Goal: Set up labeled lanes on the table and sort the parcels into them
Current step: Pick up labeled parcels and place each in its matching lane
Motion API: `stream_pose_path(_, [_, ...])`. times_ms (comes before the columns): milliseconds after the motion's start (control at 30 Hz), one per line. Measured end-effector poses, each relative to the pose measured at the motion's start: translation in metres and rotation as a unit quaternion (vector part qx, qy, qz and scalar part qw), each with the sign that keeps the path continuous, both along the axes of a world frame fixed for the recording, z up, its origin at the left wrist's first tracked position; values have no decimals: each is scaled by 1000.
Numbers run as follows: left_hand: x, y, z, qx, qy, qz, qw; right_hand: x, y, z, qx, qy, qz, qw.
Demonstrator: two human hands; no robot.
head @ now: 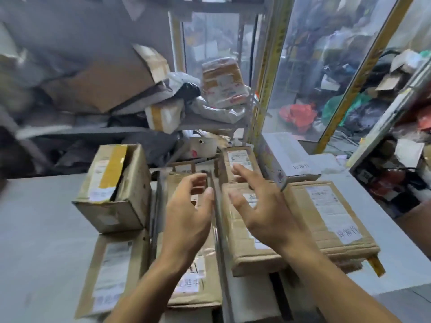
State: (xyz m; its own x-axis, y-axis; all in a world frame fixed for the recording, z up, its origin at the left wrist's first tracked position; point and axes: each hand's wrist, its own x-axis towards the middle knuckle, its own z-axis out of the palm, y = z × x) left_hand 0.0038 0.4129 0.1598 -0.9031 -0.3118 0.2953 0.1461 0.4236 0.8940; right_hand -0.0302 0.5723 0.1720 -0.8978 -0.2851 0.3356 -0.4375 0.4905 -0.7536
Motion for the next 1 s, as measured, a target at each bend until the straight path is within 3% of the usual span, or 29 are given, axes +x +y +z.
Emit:
stream_pose_path(267, [56, -216, 7, -6, 15, 96, 995, 27, -222, 11, 14, -14, 134, 991])
stream_pose_path(633, [162, -525, -25, 12, -80, 284, 955, 68, -530, -30, 74, -113, 258, 957])
stream_pose_path(767, [198, -597, -52, 44, -112, 334, 935, 82, -606, -57, 88, -183, 293, 934])
stream_pose_path(1000, [222, -679, -112, 95, -200, 392, 893, 92, -708, -132, 145, -392, 278, 865])
